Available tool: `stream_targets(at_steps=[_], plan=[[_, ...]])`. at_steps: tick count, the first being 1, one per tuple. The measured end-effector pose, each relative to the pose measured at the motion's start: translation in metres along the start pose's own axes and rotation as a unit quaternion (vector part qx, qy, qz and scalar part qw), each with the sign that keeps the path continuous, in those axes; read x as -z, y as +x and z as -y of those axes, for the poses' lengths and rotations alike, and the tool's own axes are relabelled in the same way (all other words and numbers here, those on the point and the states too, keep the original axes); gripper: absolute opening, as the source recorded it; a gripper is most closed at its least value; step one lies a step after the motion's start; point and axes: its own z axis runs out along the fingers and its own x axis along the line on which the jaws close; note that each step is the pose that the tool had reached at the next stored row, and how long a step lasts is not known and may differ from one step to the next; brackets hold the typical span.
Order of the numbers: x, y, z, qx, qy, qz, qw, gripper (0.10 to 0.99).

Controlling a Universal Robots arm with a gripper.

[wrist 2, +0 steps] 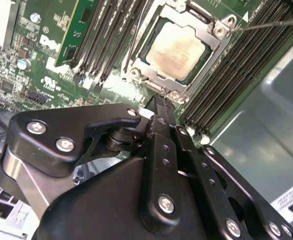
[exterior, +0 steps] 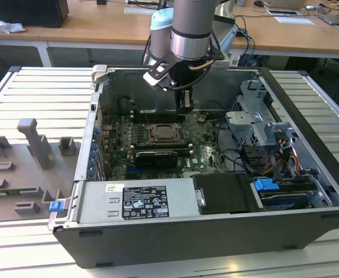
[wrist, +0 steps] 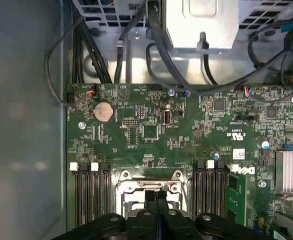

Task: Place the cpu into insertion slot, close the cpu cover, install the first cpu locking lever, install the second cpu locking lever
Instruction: 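Close the cpu cover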

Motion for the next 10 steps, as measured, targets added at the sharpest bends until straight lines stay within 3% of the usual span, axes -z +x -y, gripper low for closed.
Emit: stream_targets(at_steps=[2, 10], plan=[[-0.0052, 0.0000, 0.0052, 0.000, 0.0004, 0.0001, 1.0000, 0.106], [-0.0083, 0.0000, 0.0213, 0.000, 0.0004, 0.0001, 1.0000, 0.106]])
